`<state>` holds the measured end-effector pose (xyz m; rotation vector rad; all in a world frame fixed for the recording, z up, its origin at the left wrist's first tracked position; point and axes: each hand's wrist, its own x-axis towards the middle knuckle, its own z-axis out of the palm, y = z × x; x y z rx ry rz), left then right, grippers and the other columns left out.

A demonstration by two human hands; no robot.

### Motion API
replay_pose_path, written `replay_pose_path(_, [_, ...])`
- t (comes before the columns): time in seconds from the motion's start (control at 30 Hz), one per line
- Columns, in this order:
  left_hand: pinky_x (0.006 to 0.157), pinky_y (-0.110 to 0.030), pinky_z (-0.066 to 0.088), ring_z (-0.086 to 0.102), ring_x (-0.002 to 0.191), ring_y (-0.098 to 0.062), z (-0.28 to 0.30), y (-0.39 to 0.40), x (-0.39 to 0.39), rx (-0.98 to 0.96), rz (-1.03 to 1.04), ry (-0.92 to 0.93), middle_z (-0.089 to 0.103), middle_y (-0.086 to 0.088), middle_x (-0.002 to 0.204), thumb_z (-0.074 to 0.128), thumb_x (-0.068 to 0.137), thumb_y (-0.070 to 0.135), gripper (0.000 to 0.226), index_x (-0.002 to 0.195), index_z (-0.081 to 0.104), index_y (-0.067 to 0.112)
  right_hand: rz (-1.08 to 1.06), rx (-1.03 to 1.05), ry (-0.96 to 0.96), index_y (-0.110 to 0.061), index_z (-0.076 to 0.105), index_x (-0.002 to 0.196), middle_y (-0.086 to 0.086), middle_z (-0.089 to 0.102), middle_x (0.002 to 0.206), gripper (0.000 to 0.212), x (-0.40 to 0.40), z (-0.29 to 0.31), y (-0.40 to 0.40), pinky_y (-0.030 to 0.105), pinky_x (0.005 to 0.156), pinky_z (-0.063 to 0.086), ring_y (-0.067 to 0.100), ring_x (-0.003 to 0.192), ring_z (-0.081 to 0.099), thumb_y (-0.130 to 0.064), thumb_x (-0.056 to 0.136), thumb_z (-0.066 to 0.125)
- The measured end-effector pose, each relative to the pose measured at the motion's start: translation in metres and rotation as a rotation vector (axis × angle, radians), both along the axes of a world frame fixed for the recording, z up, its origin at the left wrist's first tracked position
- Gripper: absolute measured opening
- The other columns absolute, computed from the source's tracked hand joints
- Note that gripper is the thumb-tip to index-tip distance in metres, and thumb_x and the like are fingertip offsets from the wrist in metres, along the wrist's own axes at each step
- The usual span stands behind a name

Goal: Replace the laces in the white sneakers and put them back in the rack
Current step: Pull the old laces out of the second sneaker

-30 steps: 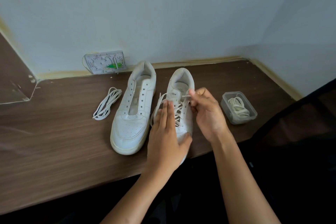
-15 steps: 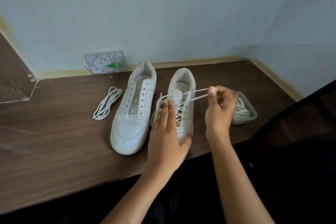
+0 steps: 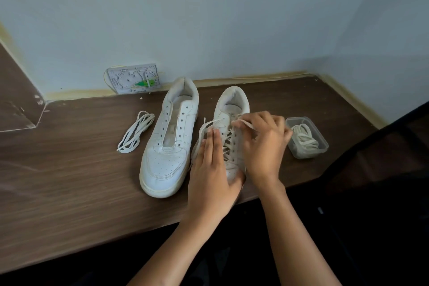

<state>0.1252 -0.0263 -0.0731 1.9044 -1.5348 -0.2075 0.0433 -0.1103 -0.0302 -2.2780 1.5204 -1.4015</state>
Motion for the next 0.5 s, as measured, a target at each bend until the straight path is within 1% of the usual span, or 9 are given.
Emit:
replay_pose_path(0.07, [0.122, -0.03, 0.009, 0.005, 0.151, -0.02, 0.002, 0.001, 0.0, -0.003, -0.014, 0.013, 0.001, -0.004, 0.164, 0.045, 0.082, 0.054, 0.097, 0.156, -0.001, 0.012, 0.024, 0.05, -0.391, -0.029, 0.064, 0.085, -0.012, 0.059, 0.095, 0.008, -0.004, 0.005, -0.003, 0.03, 0.084, 0.033, 0.011, 0.092, 0.052, -0.023, 0.088, 0.07])
replay_pose_path(0.1, [0.12, -0.027, 0.005, 0.004, 0.151, -0.02, 0.003, 0.002, 0.0, -0.005, -0.019, 0.02, 0.0, -0.003, 0.164, 0.045, 0.082, 0.053, 0.097, 0.156, -0.002, 0.013, 0.01, 0.052, -0.608, -0.028, 0.061, 0.084, -0.012, 0.056, 0.095, 0.012, -0.007, 0.009, -0.004, 0.025, 0.081, 0.038, 0.008, 0.089, 0.053, -0.02, 0.089, 0.069])
replay_pose_path(0.13, [0.119, -0.025, 0.003, 0.003, 0.151, -0.019, 0.003, 0.003, 0.0, -0.009, -0.021, 0.026, -0.002, -0.002, 0.164, 0.042, 0.082, 0.054, 0.096, 0.156, -0.004, 0.014, -0.033, 0.055, -0.756, -0.027, 0.059, 0.085, -0.014, 0.052, 0.097, 0.013, -0.01, 0.013, -0.004, 0.02, 0.079, 0.04, 0.002, 0.087, 0.051, -0.019, 0.091, 0.067])
replay_pose_path(0.2, [0.118, -0.023, 0.001, 0.001, 0.151, -0.018, 0.004, 0.003, 0.0, -0.015, -0.017, 0.033, -0.005, -0.001, 0.164, 0.031, 0.08, 0.06, 0.096, 0.156, -0.006, 0.015, -0.144, 0.085, -0.814, -0.023, 0.058, 0.09, -0.019, 0.046, 0.103, 0.007, -0.015, 0.014, -0.005, 0.024, 0.083, 0.045, -0.004, 0.088, 0.047, -0.02, 0.094, 0.063])
replay_pose_path(0.23, [0.119, -0.023, 0.001, 0.001, 0.151, -0.018, 0.004, 0.003, 0.0, -0.014, -0.012, 0.032, -0.005, -0.001, 0.164, 0.027, 0.078, 0.062, 0.097, 0.156, -0.005, 0.014, -0.17, 0.081, -0.773, -0.021, 0.058, 0.095, -0.019, 0.044, 0.107, 0.003, -0.017, 0.014, -0.006, 0.031, 0.088, 0.046, -0.002, 0.092, 0.047, -0.021, 0.094, 0.061])
replay_pose_path(0.3, [0.119, -0.025, 0.004, 0.003, 0.151, -0.02, 0.003, 0.002, -0.001, -0.015, -0.006, 0.025, -0.003, -0.003, 0.164, 0.028, 0.077, 0.06, 0.097, 0.156, -0.003, 0.013, -0.147, 0.012, -0.607, -0.02, 0.061, 0.108, -0.015, 0.046, 0.115, 0.014, -0.019, 0.011, -0.006, 0.04, 0.092, 0.043, 0.01, 0.102, 0.049, -0.027, 0.096, 0.06])
replay_pose_path(0.37, [0.12, -0.027, 0.007, 0.006, 0.151, -0.021, 0.003, 0.002, -0.001, -0.011, -0.006, 0.021, 0.001, -0.004, 0.164, 0.038, 0.081, 0.056, 0.095, 0.156, 0.0, 0.011, -0.075, 0.008, -0.321, -0.026, 0.063, 0.115, -0.009, 0.051, 0.122, 0.024, -0.014, 0.011, -0.004, 0.034, 0.093, 0.03, 0.015, 0.111, 0.044, -0.04, 0.096, 0.059])
replay_pose_path(0.43, [0.122, -0.032, 0.013, 0.009, 0.151, -0.022, 0.002, 0.001, 0.0, -0.007, -0.005, 0.015, 0.005, -0.006, 0.164, 0.049, 0.083, 0.051, 0.096, 0.156, 0.005, 0.008, -0.028, 0.036, -0.021, -0.033, 0.066, 0.111, -0.012, 0.058, 0.116, 0.024, -0.006, 0.009, 0.0, 0.028, 0.088, 0.017, 0.013, 0.11, 0.041, -0.048, 0.093, 0.059])
replay_pose_path(0.5, [0.122, -0.034, 0.015, 0.01, 0.151, -0.021, 0.001, 0.0, 0.0, -0.001, 0.0, 0.008, 0.007, -0.007, 0.164, 0.052, 0.084, 0.053, 0.097, 0.156, 0.006, 0.008, -0.001, 0.017, 0.102, -0.031, 0.07, 0.103, -0.014, 0.067, 0.099, 0.016, 0.001, 0.003, 0.003, 0.032, 0.087, 0.02, 0.015, 0.101, 0.051, -0.041, 0.092, 0.064])
